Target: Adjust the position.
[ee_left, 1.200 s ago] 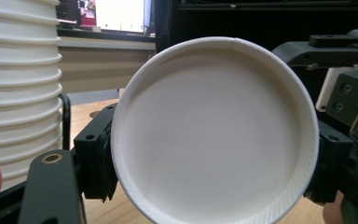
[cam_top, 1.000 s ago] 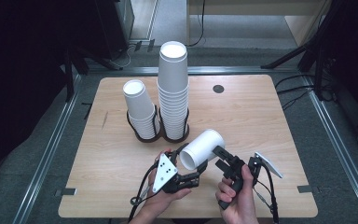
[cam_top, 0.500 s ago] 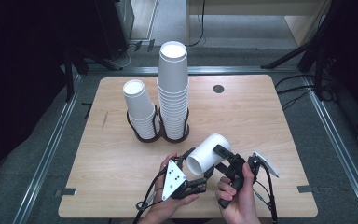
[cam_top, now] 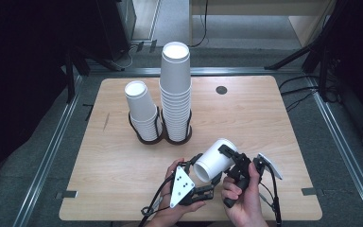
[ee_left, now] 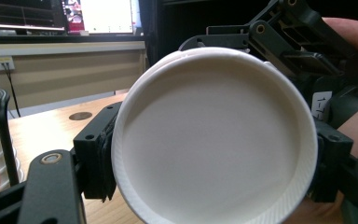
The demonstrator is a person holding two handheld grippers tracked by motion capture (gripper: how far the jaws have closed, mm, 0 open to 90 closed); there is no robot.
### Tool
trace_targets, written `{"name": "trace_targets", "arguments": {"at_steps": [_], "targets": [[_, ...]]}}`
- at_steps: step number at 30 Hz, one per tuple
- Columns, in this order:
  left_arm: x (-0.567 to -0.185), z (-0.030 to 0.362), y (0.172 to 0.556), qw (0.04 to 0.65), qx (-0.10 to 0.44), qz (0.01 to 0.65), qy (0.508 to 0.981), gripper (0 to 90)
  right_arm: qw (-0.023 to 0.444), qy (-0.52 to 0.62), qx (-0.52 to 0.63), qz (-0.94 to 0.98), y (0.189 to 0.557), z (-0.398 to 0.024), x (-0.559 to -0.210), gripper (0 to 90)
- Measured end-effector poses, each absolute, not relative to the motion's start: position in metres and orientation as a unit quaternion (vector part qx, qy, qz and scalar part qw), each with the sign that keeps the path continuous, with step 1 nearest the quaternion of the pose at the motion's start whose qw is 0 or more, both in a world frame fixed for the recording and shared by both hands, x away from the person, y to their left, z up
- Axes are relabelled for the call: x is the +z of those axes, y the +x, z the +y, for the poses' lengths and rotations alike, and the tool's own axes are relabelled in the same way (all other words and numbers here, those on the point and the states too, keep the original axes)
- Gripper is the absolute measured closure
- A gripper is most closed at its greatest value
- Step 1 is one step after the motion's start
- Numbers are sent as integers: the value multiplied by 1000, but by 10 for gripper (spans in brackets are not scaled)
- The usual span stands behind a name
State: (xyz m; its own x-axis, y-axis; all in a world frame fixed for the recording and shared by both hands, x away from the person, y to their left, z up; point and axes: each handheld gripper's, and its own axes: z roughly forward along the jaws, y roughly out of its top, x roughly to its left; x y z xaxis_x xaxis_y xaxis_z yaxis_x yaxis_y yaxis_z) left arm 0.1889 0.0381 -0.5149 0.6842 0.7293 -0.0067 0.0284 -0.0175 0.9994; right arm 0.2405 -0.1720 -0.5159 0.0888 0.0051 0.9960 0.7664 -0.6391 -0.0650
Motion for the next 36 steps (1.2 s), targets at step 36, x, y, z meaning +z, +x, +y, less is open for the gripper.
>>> {"name": "trace_targets", "arguments": {"at_steps": [36], "targets": [[-509,60,206,583,201,339,711,13,-55,-607,-683,-402,246,-212,-473,138]]}}
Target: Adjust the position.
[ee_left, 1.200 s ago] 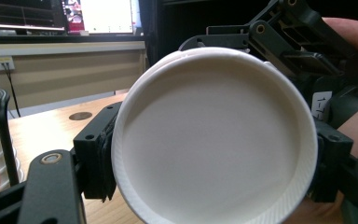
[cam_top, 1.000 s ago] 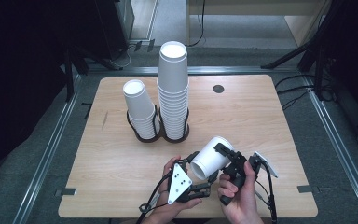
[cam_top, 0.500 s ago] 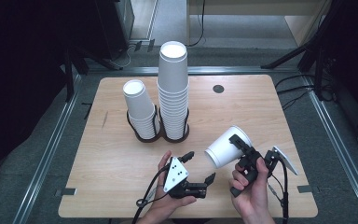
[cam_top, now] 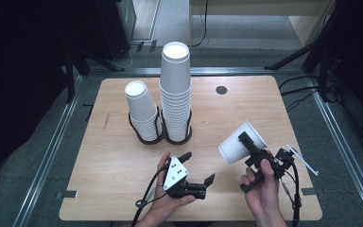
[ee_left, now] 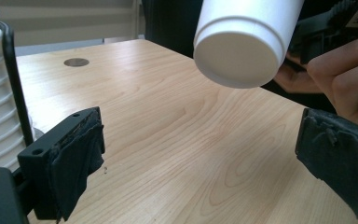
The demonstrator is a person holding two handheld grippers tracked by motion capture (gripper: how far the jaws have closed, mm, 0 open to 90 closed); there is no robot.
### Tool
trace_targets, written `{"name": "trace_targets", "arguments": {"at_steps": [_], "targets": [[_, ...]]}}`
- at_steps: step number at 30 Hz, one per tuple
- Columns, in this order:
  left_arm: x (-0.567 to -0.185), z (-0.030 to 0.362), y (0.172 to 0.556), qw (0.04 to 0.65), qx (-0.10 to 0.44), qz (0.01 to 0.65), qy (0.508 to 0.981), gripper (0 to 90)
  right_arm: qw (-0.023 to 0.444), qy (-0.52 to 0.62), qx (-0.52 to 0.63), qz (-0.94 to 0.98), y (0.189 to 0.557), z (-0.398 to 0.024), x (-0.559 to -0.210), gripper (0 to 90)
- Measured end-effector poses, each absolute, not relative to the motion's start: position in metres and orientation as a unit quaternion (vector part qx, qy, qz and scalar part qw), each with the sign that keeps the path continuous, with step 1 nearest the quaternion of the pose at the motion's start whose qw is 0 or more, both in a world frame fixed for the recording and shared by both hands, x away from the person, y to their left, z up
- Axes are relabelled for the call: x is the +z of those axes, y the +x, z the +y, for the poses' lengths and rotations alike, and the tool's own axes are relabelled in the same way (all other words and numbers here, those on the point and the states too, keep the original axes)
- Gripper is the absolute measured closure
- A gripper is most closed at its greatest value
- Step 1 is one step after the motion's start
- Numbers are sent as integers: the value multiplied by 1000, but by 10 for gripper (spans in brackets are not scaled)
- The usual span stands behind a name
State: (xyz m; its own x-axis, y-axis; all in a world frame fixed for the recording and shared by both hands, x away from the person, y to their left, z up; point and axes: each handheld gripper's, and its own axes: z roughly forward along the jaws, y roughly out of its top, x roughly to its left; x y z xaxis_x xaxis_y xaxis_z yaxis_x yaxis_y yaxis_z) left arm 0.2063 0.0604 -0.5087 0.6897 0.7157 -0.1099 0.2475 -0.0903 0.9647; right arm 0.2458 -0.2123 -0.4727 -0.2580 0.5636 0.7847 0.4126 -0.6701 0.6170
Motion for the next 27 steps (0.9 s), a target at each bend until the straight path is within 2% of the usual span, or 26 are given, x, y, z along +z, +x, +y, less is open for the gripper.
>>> {"name": "trace_targets", "arguments": {"at_steps": [2,4,7,9,12,19,24,27], "targets": [[-509,62,207,582,202,341,710,13,141,590,664,437,245,-211,-470,137],[-508,63,207,581,203,343,709,13,203,579,637,466,245,-210,-469,137],[-508,65,208,581,205,347,707,14,211,574,640,464,247,-213,-468,138],[-508,67,209,578,208,349,708,13,242,560,636,473,246,-212,-468,138],[-508,68,210,577,210,352,707,14,316,510,616,510,244,-208,-467,138],[-507,71,212,577,210,356,704,14,414,459,572,539,249,-210,-473,138],[-507,73,213,576,210,360,703,14,451,440,540,558,257,-212,-484,138],[-507,74,214,575,211,363,702,14,454,444,530,561,263,-215,-494,137]]}}
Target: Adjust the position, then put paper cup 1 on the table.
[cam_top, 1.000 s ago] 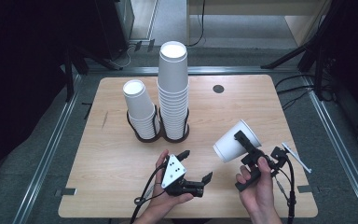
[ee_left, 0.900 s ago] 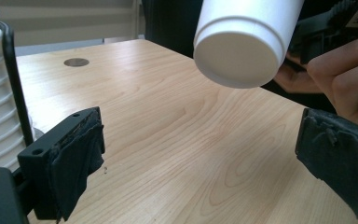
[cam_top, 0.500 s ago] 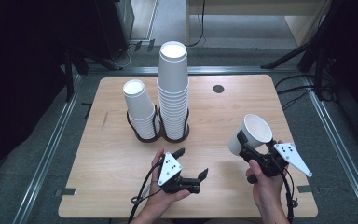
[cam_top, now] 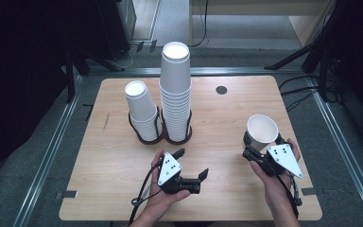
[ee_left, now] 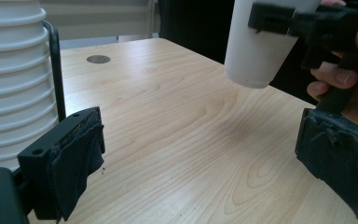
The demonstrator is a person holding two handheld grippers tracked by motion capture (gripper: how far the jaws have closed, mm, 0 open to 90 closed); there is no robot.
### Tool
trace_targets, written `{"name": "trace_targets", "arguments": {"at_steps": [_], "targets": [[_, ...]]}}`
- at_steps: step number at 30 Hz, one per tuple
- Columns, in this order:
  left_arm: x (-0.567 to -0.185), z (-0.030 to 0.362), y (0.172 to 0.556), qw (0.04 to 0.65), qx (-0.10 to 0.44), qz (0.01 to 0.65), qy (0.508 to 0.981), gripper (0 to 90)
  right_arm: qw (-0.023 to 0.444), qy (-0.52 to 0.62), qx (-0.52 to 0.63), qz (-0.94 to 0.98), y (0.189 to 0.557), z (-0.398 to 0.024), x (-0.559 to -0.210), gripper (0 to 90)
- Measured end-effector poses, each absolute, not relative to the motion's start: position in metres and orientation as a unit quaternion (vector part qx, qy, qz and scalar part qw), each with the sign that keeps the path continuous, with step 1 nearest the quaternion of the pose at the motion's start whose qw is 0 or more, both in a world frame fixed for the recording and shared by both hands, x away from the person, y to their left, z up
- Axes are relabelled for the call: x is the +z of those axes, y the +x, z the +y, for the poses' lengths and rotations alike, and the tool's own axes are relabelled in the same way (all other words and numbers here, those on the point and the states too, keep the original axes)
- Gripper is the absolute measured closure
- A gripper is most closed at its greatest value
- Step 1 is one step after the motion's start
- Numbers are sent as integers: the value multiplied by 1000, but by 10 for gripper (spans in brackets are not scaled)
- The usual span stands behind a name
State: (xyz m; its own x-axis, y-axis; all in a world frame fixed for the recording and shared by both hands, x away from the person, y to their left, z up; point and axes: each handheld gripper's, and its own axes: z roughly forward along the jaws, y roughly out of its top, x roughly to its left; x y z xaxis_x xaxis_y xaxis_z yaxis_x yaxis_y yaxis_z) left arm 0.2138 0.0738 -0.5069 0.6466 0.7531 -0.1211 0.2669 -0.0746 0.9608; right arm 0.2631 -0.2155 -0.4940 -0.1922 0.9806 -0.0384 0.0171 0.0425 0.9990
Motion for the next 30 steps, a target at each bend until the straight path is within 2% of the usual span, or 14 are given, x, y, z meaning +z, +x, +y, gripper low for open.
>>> {"name": "trace_targets", "arguments": {"at_steps": [6,19,30], "targets": [[-507,77,216,571,214,371,700,13,466,443,504,577,274,-225,-513,136],[-505,83,219,569,222,377,696,14,455,483,453,596,290,-242,-539,128],[-505,84,221,567,220,383,696,14,454,488,445,598,293,-246,-542,126]]}}
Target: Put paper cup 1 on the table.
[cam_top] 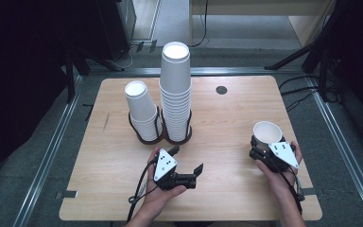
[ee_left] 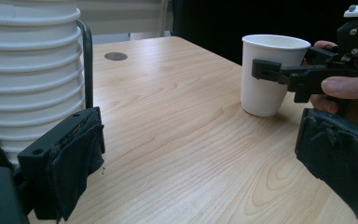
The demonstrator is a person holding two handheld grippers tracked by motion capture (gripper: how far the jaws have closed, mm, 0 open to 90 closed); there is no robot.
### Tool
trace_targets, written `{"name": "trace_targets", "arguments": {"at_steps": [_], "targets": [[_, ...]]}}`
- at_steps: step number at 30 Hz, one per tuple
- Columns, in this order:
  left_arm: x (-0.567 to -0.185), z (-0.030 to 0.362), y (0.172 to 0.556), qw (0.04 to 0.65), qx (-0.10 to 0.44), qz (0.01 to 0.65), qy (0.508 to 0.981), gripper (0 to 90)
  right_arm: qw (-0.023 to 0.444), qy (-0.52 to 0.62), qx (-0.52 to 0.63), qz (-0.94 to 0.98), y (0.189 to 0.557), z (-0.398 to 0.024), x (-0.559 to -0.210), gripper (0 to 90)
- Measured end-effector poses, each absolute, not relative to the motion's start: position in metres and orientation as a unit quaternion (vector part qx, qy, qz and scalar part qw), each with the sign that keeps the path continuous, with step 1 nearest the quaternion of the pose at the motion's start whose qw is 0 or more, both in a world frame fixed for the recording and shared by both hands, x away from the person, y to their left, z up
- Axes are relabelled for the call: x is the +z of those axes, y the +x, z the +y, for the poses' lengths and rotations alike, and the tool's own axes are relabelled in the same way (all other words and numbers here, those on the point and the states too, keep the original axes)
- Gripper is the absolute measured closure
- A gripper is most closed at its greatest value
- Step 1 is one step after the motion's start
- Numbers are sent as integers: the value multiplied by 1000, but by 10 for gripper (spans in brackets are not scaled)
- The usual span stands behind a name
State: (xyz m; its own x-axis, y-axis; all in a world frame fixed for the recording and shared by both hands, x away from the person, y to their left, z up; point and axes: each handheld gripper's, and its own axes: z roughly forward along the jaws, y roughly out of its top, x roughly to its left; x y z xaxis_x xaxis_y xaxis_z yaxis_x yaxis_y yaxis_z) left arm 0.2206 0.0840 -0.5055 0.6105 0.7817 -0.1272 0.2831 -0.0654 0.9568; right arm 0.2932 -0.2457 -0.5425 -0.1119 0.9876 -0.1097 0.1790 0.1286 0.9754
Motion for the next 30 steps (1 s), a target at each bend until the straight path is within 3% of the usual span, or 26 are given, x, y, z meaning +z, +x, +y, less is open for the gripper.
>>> {"name": "trace_targets", "arguments": {"at_steps": [18,23,30], "targets": [[-504,87,222,567,219,384,695,14,434,512,446,592,294,-247,-541,100],[-504,87,223,566,220,385,695,14,411,520,449,600,295,-248,-543,0],[-500,91,227,570,225,393,686,14,398,521,461,598,292,-247,-539,0]]}}
